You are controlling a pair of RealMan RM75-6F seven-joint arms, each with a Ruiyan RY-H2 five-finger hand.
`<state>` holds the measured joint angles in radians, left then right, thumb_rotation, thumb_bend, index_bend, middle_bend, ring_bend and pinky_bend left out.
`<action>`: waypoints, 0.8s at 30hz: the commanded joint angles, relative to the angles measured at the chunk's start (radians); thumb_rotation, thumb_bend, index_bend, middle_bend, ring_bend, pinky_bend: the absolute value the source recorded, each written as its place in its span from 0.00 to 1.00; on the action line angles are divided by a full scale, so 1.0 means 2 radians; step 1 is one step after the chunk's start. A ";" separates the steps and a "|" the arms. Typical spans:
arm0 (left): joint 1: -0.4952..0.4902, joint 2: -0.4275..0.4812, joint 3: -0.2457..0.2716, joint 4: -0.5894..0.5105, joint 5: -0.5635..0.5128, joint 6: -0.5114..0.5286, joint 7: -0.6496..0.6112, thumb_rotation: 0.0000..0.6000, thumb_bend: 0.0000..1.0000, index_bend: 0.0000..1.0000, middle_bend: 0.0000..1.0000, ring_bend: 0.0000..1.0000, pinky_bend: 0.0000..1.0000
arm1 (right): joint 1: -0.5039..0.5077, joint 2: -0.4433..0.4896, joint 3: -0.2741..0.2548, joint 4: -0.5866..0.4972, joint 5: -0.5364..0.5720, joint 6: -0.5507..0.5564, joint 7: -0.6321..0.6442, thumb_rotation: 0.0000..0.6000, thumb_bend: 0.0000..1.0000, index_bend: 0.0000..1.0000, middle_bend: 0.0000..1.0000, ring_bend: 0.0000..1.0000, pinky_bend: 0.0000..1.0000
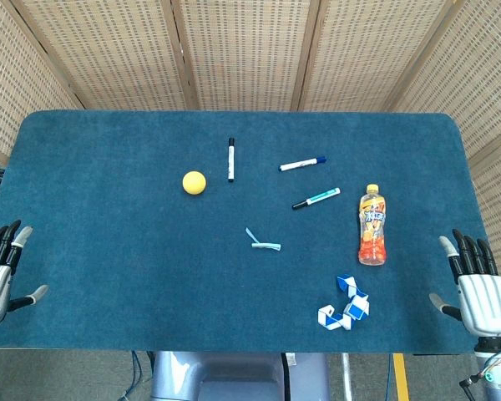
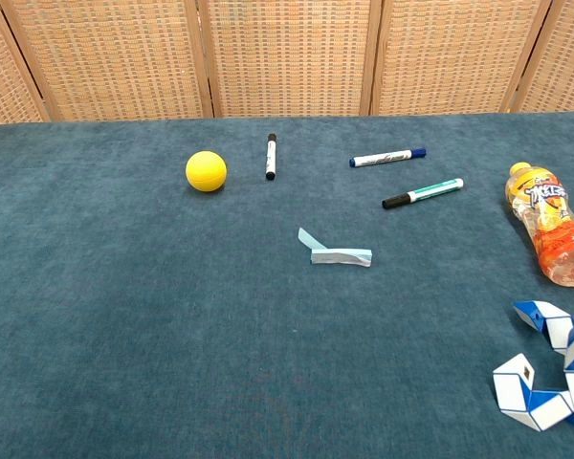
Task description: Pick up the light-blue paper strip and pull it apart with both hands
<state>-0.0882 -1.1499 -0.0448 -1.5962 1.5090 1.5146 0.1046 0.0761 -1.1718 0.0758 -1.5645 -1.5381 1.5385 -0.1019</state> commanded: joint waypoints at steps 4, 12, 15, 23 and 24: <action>0.003 0.005 0.002 -0.005 -0.001 0.003 0.002 1.00 0.00 0.00 0.00 0.00 0.00 | -0.001 0.003 -0.002 -0.004 0.000 0.000 -0.003 1.00 0.00 0.01 0.00 0.00 0.00; -0.001 -0.002 0.001 -0.002 0.001 -0.003 0.011 1.00 0.00 0.00 0.00 0.00 0.00 | 0.014 0.003 0.001 -0.013 0.002 -0.025 -0.003 1.00 0.00 0.01 0.00 0.00 0.00; -0.006 -0.008 -0.001 0.004 0.000 -0.008 0.011 1.00 0.00 0.00 0.00 0.00 0.00 | 0.044 0.011 0.012 -0.026 -0.001 -0.060 -0.017 1.00 0.00 0.03 0.00 0.00 0.00; -0.009 -0.016 -0.012 0.006 -0.017 -0.010 0.023 1.00 0.00 0.00 0.00 0.00 0.00 | 0.153 0.018 0.078 -0.057 0.048 -0.184 -0.022 1.00 0.00 0.21 0.00 0.00 0.00; -0.009 -0.016 -0.013 0.005 -0.020 -0.009 0.023 1.00 0.00 0.00 0.00 0.00 0.00 | 0.170 0.016 0.089 -0.063 0.060 -0.207 -0.019 1.00 0.00 0.24 0.00 0.00 0.00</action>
<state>-0.1061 -1.1813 -0.0700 -1.5853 1.4718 1.4954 0.1505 0.3528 -1.1399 0.2032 -1.6622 -1.4652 1.1983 -0.1378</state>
